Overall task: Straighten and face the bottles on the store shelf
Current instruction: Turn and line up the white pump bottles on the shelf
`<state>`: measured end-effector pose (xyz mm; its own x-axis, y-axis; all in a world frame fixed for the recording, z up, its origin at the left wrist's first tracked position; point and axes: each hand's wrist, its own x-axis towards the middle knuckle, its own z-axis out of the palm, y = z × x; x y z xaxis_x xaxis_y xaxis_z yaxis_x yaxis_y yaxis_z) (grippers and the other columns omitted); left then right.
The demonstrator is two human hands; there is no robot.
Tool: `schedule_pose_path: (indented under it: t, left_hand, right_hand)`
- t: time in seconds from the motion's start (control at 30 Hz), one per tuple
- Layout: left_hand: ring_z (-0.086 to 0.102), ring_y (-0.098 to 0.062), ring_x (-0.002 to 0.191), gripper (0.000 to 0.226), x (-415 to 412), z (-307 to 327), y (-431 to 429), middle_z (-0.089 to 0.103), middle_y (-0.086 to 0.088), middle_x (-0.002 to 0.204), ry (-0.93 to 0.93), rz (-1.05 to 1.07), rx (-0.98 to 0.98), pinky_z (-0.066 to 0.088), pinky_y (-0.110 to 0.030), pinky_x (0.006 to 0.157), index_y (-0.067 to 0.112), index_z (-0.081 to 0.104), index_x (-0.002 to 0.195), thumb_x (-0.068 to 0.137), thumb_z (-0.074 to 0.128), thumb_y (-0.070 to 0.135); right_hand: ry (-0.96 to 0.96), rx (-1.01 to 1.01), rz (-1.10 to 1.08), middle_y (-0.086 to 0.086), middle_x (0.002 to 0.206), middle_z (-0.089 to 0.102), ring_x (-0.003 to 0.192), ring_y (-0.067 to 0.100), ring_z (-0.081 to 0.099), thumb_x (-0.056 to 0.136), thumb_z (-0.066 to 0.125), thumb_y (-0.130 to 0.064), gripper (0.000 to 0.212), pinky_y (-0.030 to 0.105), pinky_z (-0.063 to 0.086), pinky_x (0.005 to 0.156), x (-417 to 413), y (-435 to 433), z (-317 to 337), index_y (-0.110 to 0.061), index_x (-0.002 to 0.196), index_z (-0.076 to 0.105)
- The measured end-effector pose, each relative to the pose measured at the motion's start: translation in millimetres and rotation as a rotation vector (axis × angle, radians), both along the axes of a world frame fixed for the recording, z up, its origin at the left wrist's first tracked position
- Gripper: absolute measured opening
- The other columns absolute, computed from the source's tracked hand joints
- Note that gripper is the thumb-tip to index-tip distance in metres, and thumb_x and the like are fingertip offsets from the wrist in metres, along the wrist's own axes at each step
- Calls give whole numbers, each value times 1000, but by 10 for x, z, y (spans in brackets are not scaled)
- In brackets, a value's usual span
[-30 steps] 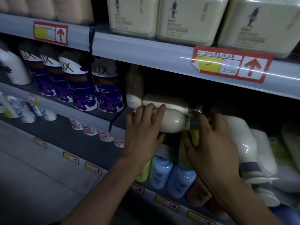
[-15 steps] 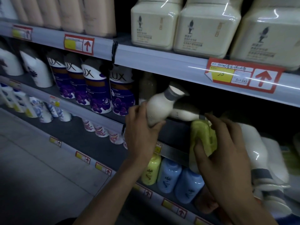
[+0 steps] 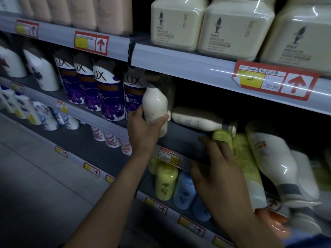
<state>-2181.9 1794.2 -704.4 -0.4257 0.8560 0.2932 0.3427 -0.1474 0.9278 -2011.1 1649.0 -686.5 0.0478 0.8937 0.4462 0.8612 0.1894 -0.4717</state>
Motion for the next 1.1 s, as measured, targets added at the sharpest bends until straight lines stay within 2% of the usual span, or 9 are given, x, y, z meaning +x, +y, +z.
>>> schedule_pose_path:
  t: [0.23, 0.43, 0.57, 0.63, 0.73, 0.83, 0.9, 1.0, 1.1]
  left_hand:
    - [59, -21, 115, 76, 38, 8, -31, 52, 1, 126, 74, 0, -6, 52, -37, 85, 22, 61, 138, 72, 88, 51]
    - [64, -17, 111, 80, 7, 1, -64, 62, 0, 126, 16, -82, -15, 60, -42, 89, 25, 62, 137, 66, 88, 53]
    - [66, -2, 95, 64, 6, -3, -139, 69, 4, 116, -99, -121, -49, 52, -12, 72, 18, 64, 131, 74, 91, 27]
    - [68, -8, 92, 59, 34, 2, -199, 70, 0, 112, -150, -93, -67, 50, -14, 68, 16, 63, 129, 77, 90, 21]
    - [67, -16, 90, 49, 132, 8, -342, 69, -4, 104, -195, -36, -93, 43, -18, 63, 18, 59, 120, 80, 87, 18]
    - [67, -20, 96, 44, 262, -40, -479, 67, -7, 106, -272, -49, -91, 47, -24, 72, 16, 56, 121, 84, 81, 12]
    - [66, -19, 94, 43, 373, -90, -531, 66, -2, 96, -291, -99, -123, 47, -24, 79, 14, 57, 124, 87, 77, 8]
    - [62, -5, 78, 33, 537, -172, -550, 64, 10, 81, -188, -198, -170, 42, -6, 65, 25, 60, 110, 87, 75, 6]
    - [65, -2, 78, 35, 658, -181, -548, 67, 10, 82, -26, -295, -175, 50, -17, 73, 34, 64, 101, 86, 74, 5]
  right_hand:
    - [113, -112, -3, -6, 119, 60, 104, 18, 65, 87, 69, -27, 48, 29, 48, 81, -64, 59, 4, -30, 135, 61]
    - [-125, 68, -225, 9, 119, 63, 92, 39, 66, 85, 70, -22, 42, 39, 51, 63, 170, 308, 137, -20, 127, 65]
    - [-333, 17, -390, 15, 126, 51, 110, 40, 54, 82, 71, -18, 45, 39, 48, 60, 300, 483, 110, -12, 125, 59]
    - [-379, -21, -418, 17, 118, 52, 109, 40, 53, 80, 70, -14, 40, 36, 39, 58, 354, 549, 137, -10, 118, 56]
    - [-350, -135, -419, 21, 116, 55, 113, 42, 53, 86, 61, -10, 29, 39, 34, 66, 415, 675, 221, -8, 115, 54]
    - [-374, -215, -372, 23, 119, 59, 115, 43, 55, 92, 54, -7, 28, 43, 47, 75, 438, 784, 272, -5, 120, 53]
    - [-357, -228, -351, 23, 118, 61, 114, 43, 58, 92, 54, -6, 29, 44, 50, 80, 469, 823, 290, -4, 121, 54]
    - [-312, -220, -339, 25, 115, 62, 109, 45, 60, 91, 57, -1, 25, 47, 51, 82, 559, 860, 263, -2, 116, 56]
    - [-229, -188, -311, 27, 110, 63, 106, 47, 60, 89, 58, 0, 23, 49, 49, 82, 597, 856, 243, -1, 112, 59]
